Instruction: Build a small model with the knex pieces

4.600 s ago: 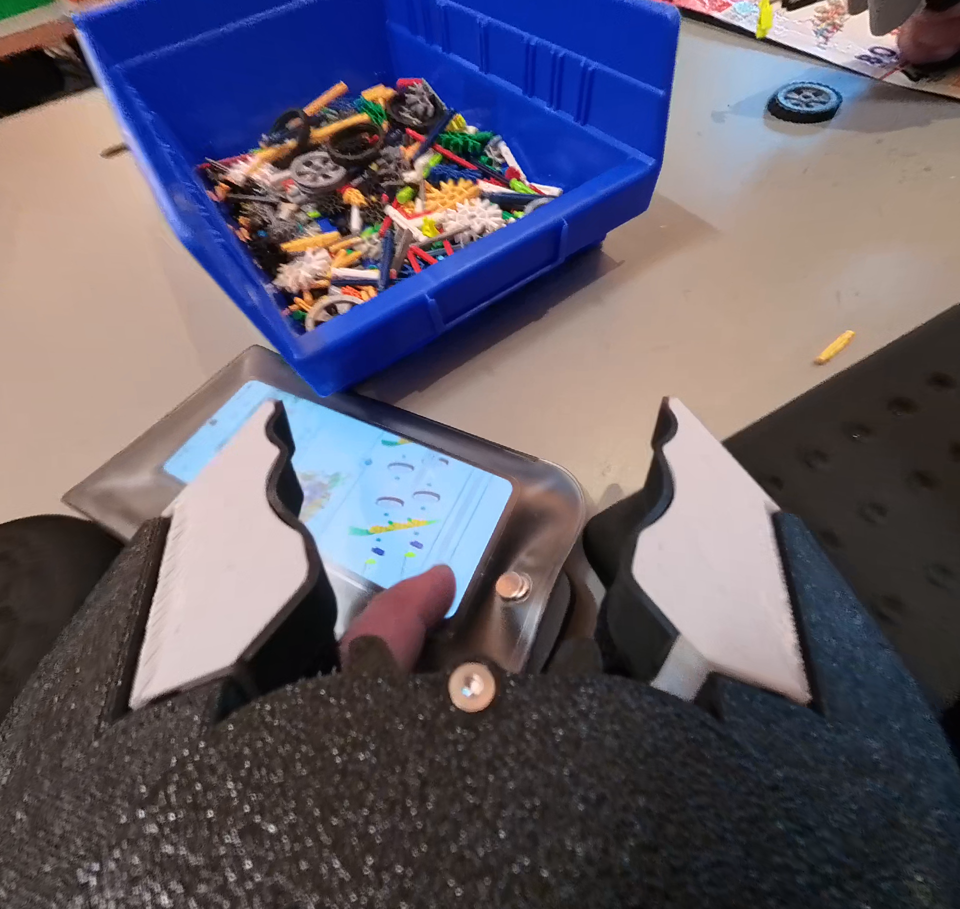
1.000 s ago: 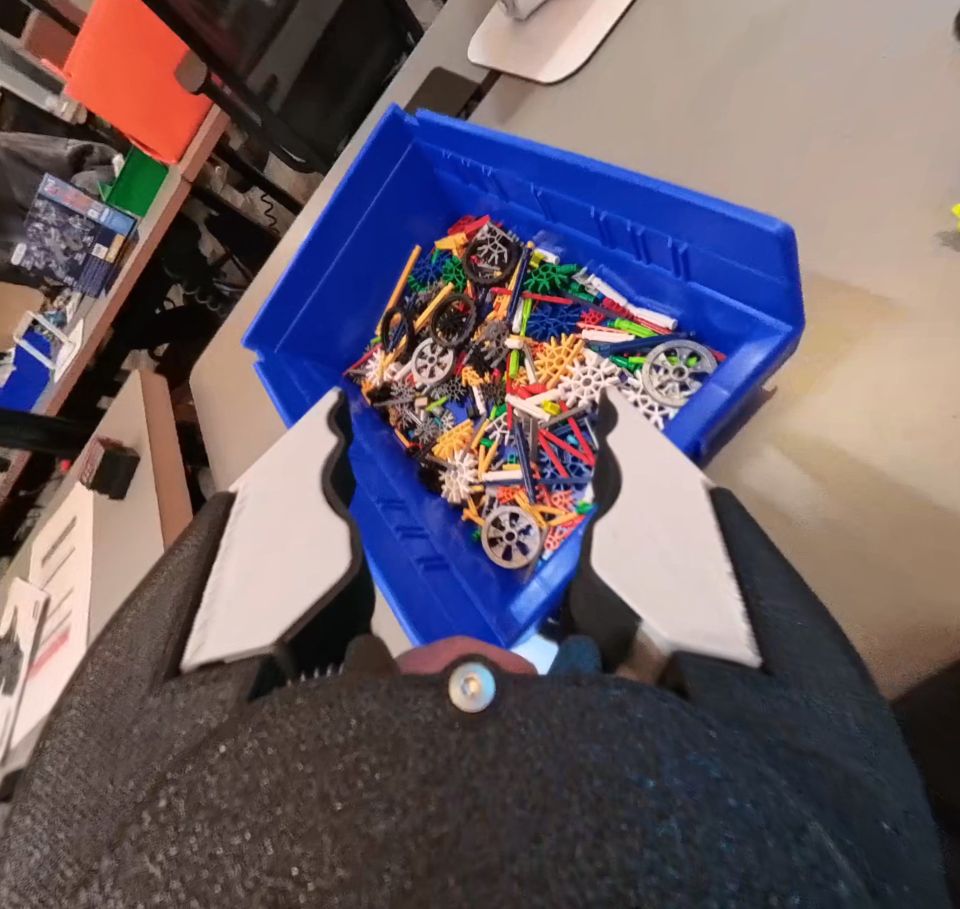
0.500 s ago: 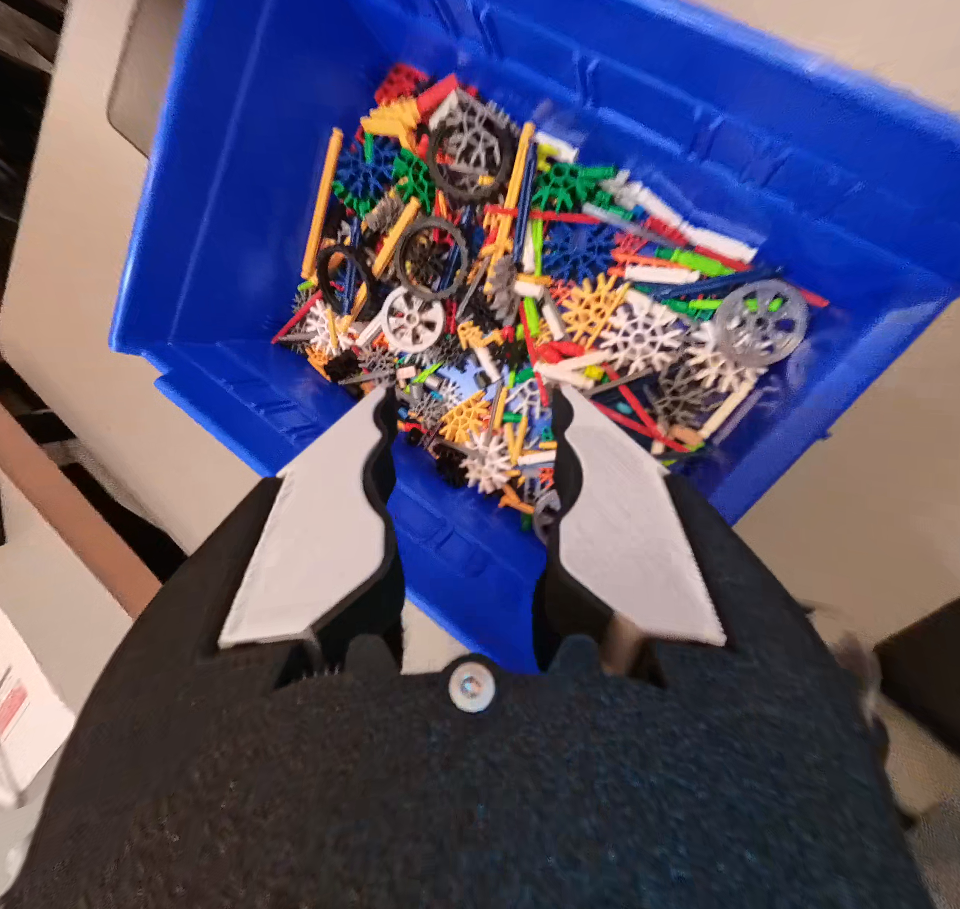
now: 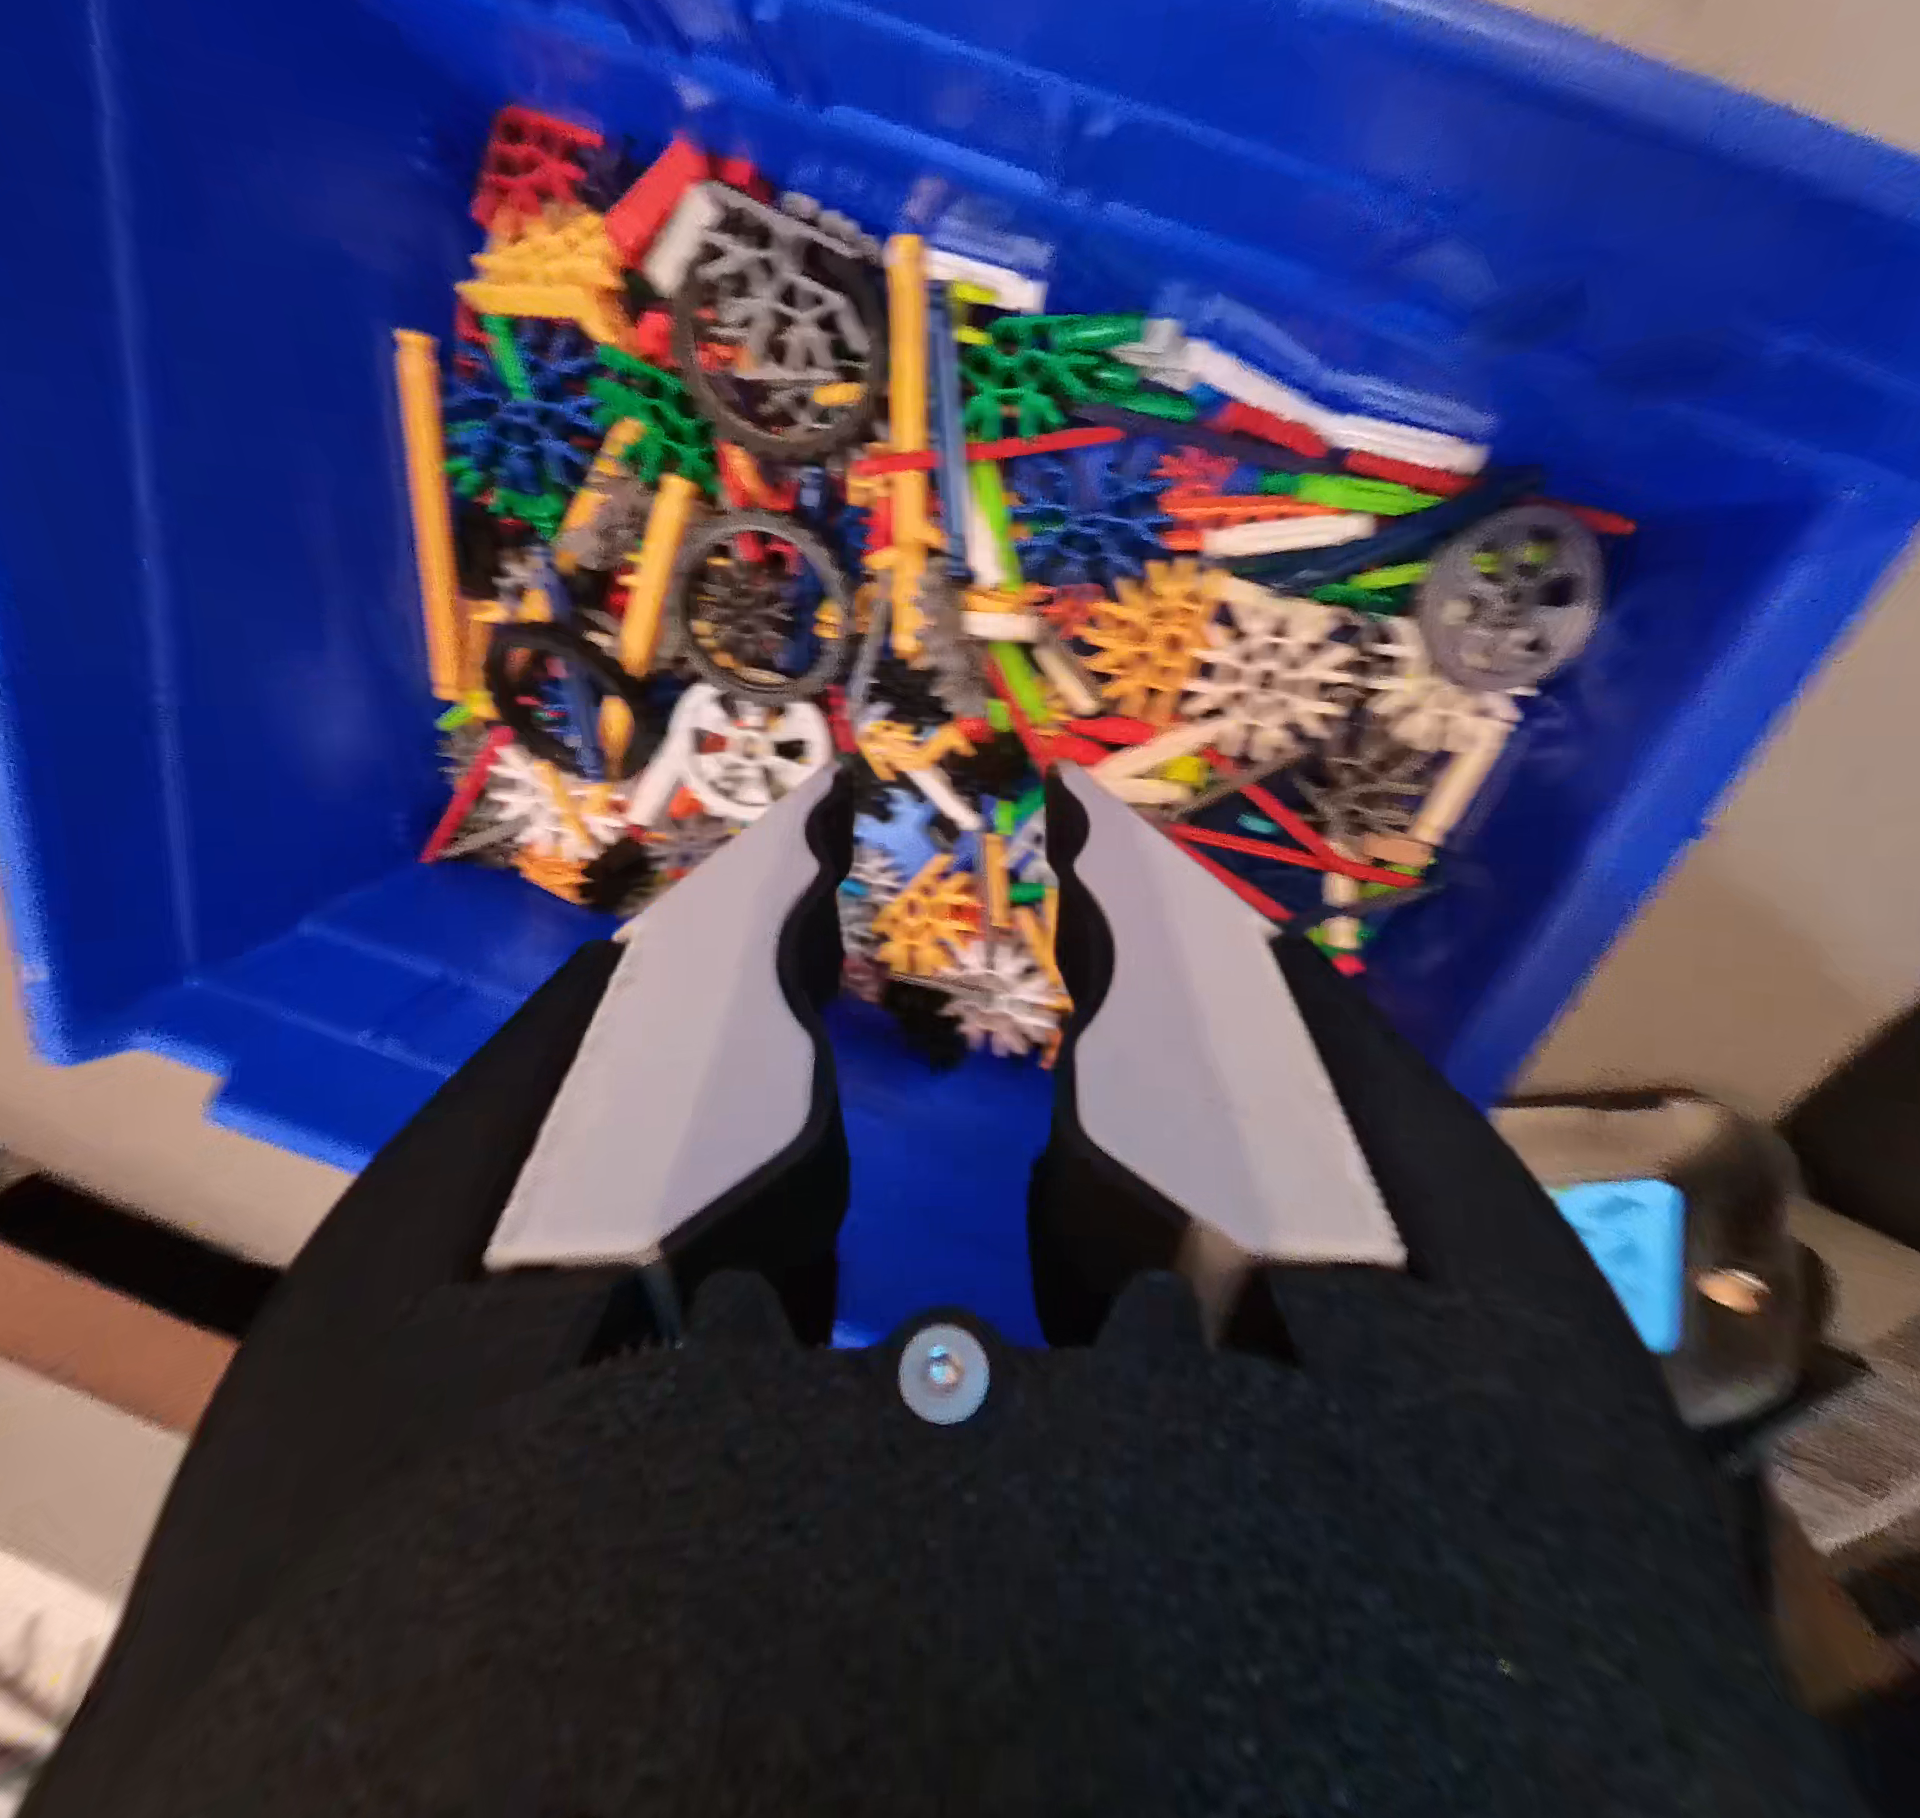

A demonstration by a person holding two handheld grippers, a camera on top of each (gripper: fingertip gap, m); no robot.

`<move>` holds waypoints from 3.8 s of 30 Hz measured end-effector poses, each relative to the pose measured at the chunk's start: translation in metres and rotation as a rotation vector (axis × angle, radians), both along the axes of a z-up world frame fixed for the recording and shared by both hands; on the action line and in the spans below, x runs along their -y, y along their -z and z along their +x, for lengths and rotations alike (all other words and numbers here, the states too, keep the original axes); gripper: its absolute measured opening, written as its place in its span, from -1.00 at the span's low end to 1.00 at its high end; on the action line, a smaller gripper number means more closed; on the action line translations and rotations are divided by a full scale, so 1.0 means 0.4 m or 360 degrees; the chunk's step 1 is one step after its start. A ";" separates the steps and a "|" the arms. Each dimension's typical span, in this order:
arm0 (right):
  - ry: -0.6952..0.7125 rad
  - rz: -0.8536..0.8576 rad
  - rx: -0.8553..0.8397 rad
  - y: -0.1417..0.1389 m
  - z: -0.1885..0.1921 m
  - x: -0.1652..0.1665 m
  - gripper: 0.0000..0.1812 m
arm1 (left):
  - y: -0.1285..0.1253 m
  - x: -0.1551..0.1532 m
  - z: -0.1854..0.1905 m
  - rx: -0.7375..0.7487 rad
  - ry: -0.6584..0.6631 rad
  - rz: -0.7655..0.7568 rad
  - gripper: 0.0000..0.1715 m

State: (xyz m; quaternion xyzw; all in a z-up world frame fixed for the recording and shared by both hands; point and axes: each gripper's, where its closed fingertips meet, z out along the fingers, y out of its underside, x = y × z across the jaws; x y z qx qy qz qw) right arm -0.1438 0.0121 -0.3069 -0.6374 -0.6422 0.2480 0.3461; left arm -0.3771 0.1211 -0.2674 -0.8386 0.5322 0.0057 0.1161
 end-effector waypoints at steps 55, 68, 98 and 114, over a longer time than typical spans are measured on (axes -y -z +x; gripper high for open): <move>-0.0001 -0.0019 -0.0107 -0.027 0.008 -0.011 -0.89 | 0.095 -0.227 -0.046 -0.0196 0.0348 0.0105 -0.97; 0.0017 -0.0001 -0.0170 -0.040 -0.001 -0.021 -0.89 | -0.130 -0.224 -0.006 0.0118 0.0223 0.0433 -0.97; 0.0035 0.0086 -0.0752 -0.375 -0.112 -0.050 -0.70 | -0.337 0.210 0.524 0.1610 0.0208 0.0560 -0.97; -0.0059 0.0364 -0.0171 -0.259 0.001 -0.128 -0.95 | -0.203 0.301 0.531 0.1278 0.0138 0.0579 -0.55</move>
